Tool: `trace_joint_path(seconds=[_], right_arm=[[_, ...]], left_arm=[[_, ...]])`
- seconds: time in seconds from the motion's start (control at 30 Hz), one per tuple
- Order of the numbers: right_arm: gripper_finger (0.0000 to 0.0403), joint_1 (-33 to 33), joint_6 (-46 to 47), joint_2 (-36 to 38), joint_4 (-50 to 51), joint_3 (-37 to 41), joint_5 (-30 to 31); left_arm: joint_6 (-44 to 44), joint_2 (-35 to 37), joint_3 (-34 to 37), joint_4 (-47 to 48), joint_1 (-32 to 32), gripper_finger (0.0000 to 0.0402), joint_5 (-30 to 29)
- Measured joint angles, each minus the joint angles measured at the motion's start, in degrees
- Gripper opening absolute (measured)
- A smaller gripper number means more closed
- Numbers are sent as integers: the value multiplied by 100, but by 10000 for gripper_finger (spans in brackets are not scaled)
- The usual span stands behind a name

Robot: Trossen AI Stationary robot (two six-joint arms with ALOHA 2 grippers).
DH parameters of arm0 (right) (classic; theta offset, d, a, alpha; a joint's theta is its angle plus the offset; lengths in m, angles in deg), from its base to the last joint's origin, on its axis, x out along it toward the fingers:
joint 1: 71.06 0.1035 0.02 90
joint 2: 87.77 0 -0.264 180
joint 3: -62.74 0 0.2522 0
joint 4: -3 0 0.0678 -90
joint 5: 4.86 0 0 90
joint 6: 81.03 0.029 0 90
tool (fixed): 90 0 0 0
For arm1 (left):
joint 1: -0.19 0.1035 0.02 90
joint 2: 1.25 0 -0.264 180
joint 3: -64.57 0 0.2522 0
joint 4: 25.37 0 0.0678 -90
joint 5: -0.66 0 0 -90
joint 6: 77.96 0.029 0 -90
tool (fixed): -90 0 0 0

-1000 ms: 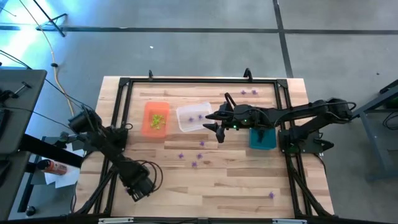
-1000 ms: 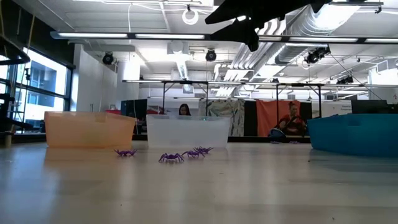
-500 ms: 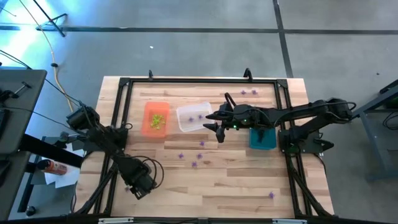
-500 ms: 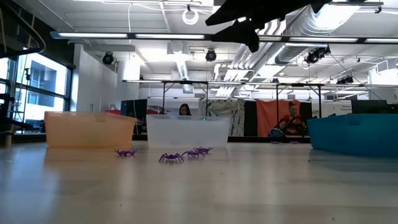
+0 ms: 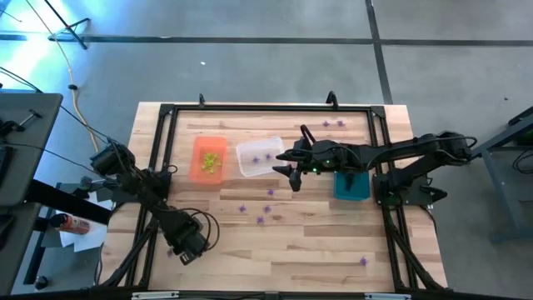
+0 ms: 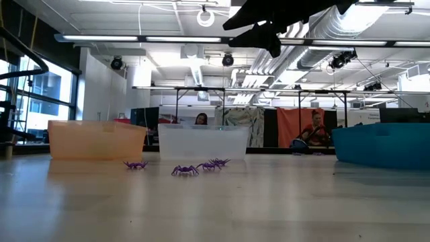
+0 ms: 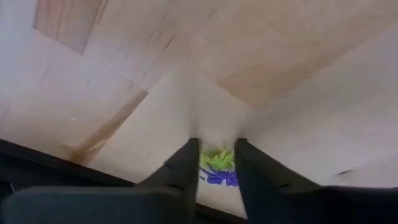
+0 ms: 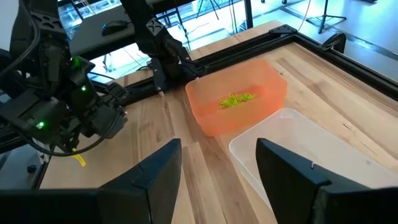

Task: Sort Halloween decoration
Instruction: Put the green spider toy into the orange bin

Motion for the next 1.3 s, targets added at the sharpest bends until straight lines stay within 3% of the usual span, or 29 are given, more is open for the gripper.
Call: trace_joint_path(seconds=[0.17,0.4,0.63,0.97,1.3], right_arm=[[202,2,-1,0,19,0,0],[202,2,1,0,109,0,0],[202,1,-1,0,123,0,0],[202,1,1,0,122,0,0],[202,2,1,0,110,0,6]], left_arm=[[128,2,13,2,-4,9,-7],[710,182,19,-30,54,1,-66],[1085,1056,19,-10,410,0,-414],[2161,2952,19,-469,1485,0,-1818],[4262,4079,15,-2512,3135,0,-2994]])
